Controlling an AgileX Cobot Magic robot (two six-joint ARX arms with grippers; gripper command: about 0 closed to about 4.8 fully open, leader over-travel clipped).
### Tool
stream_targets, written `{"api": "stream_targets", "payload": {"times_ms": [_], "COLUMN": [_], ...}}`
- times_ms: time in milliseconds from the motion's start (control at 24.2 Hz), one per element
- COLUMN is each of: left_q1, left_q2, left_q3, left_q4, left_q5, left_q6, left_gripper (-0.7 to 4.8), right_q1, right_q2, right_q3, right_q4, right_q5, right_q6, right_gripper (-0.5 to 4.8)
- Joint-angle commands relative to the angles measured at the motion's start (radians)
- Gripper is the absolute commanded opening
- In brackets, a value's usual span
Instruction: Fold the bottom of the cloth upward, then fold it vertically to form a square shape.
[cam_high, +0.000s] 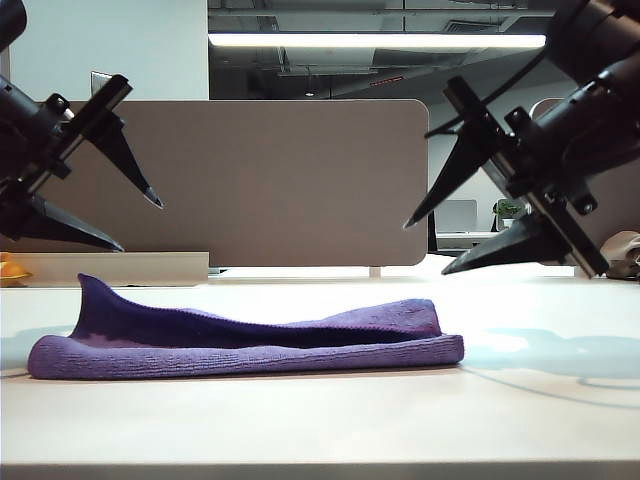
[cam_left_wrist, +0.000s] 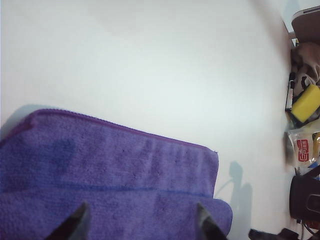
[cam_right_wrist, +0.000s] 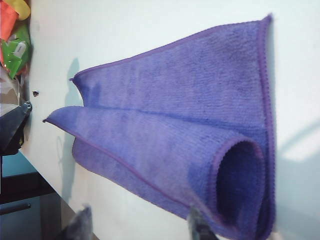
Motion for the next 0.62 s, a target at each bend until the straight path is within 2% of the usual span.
{"api": "stream_targets", "payload": {"times_ms": [41, 206, 619], "left_q1": [0.0, -0.001, -0.001], "left_q2": [0.006, 0.006, 0.006], "left_q3": [0.003, 0.003, 0.003], "left_q4": [0.011, 0.006, -0.012], "left_q5": [0.034, 0.056, 0.056], "left_q6": [0.004, 0.004, 0.004], "left_gripper": [2.68, 2.68, 2.67], "right_q1": [0.001, 0.001, 0.001], "right_q2": [0.045, 0.102, 0.108], "right_q3": [0.002, 0.003, 0.008], "right_q4": [0.002, 0.018, 0.067], "right_q5": [-0.009, -0.05, -0.035], "right_q6": [-0.006, -0.007, -0.007], "right_gripper": [2.49, 2.49, 2.48]}}
